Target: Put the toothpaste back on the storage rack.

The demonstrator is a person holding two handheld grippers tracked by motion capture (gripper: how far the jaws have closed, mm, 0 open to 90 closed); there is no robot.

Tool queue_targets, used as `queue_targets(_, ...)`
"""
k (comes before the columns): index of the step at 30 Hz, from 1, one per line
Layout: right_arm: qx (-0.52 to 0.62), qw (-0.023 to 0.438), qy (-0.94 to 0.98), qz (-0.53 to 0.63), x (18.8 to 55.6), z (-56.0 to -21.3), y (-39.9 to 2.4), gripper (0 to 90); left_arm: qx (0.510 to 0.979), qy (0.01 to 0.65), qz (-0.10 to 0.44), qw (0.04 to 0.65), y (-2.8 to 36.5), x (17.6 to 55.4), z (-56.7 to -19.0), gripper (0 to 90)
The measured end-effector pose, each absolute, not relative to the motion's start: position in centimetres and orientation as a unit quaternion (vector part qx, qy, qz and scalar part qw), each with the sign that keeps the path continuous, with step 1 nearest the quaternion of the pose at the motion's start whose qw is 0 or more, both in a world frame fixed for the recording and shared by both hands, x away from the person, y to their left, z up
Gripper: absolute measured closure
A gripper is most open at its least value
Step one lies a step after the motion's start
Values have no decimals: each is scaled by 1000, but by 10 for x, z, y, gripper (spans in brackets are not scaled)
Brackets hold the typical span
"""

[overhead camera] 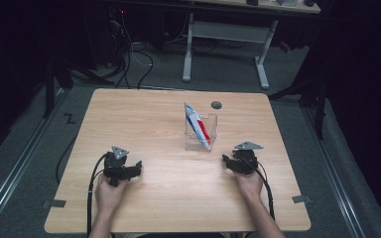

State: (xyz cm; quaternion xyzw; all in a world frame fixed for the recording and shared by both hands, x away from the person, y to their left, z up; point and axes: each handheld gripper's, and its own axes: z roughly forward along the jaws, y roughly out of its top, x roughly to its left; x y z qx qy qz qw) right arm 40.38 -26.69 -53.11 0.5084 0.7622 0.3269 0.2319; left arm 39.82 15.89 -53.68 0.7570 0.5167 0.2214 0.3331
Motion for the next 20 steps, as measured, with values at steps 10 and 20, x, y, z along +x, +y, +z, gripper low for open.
queue_targets(10, 509, 232, 762, 325, 404, -531, -267, 447, 757, 517, 221, 333, 159, 398, -537, 205)
queue_targets(20, 510, 233, 762, 325, 404, -531, -267, 440, 757, 517, 222, 333, 159, 398, -537, 205)
